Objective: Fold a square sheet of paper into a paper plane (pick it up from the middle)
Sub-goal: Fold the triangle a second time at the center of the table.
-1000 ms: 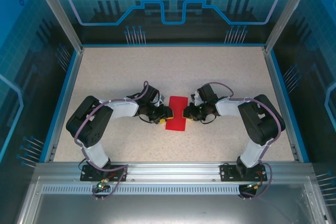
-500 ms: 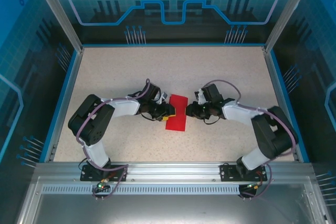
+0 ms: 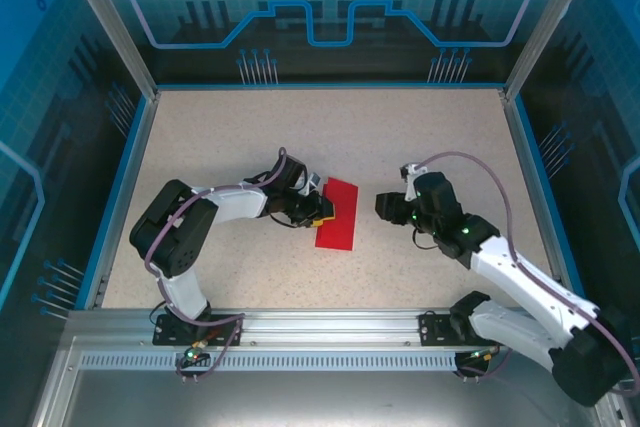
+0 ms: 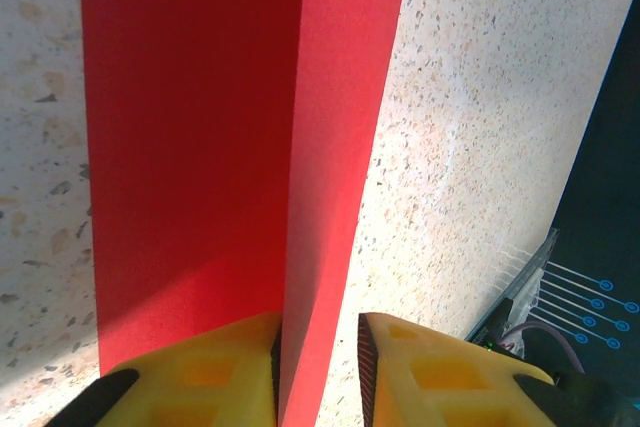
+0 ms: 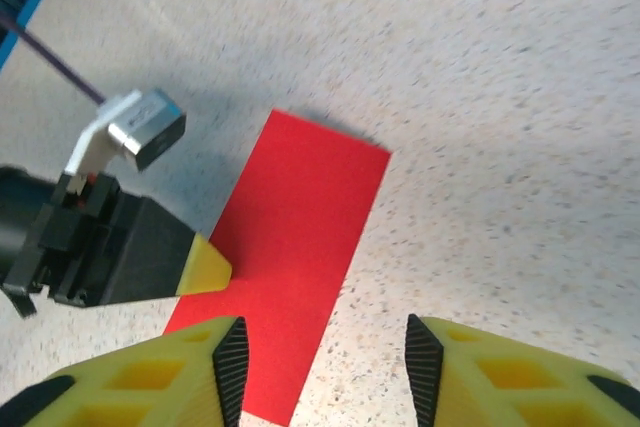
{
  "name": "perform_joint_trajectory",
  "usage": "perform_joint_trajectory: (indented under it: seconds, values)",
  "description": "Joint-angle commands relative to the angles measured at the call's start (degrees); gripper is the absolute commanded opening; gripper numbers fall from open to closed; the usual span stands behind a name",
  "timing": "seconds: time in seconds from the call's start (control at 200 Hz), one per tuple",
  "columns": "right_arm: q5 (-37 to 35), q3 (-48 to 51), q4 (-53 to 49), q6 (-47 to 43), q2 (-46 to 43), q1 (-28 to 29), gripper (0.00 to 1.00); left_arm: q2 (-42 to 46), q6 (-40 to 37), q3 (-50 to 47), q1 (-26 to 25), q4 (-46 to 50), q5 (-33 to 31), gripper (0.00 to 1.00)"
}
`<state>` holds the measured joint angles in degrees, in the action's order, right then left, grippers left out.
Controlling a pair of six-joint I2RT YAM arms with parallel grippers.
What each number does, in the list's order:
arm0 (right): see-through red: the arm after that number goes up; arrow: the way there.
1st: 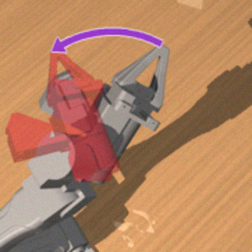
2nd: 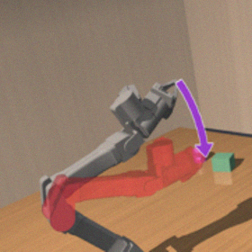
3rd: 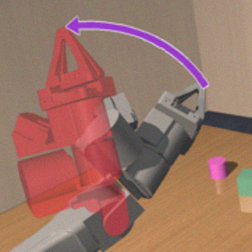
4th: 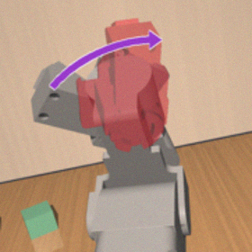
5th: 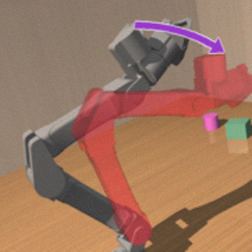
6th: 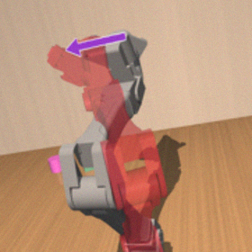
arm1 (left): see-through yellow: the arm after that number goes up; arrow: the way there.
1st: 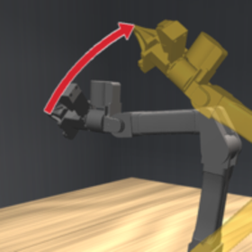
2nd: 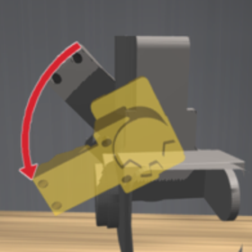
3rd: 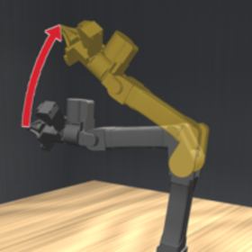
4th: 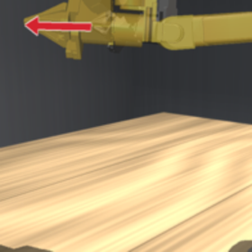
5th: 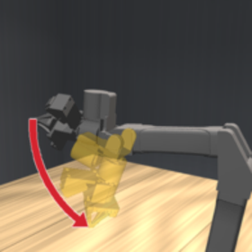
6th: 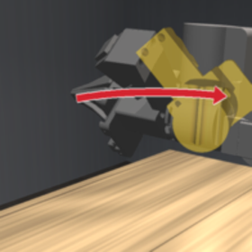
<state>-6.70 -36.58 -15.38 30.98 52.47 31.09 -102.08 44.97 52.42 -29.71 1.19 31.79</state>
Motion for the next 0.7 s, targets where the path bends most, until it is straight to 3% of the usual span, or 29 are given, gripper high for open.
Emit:
perform_joint_trajectory:
  seconds: [0.0,0.13,0.225,0.285,0.365,0.45,0.695]
  values:
    - [-6.80,1.20,-4.81,-2.16,-2.71,-0.90,0.56,-0.84,0.14,1.75,0.38,0.61,0.44,0.28]
    - [-3.51,1.86,-4.42,-1.44,0.09,-2.56,0.58,-0.71,-0.27,2.07,0.36,1.49,0.10,0.27]
    - [6.39,-0.03,-5.97,-4.22,5.65,-3.40,0.57,-0.96,-0.07,2.16,0.36,1.29,0.07,0.28]
    - [10.64,-0.43,-5.23,-4.35,8.69,-3.25,0.52,-1.10,0.11,2.24,0.36,1.21,0.20,0.28]
    - [14.52,0.56,-0.99,-4.53,11.47,-1.23,0.52,-1.06,0.36,1.98,0.41,0.67,0.29,0.28]
    - [11.66,-0.10,0.35,-5.21,12.72,3.55,0.55,-1.41,-0.08,2.40,0.37,1.24,0.51,0.27]
    - [-9.79,-3.99,-4.45,-6.93,15.74,18.44,0.56,-1.53,0.33,2.40,0.36,1.15,0.37,0.27]
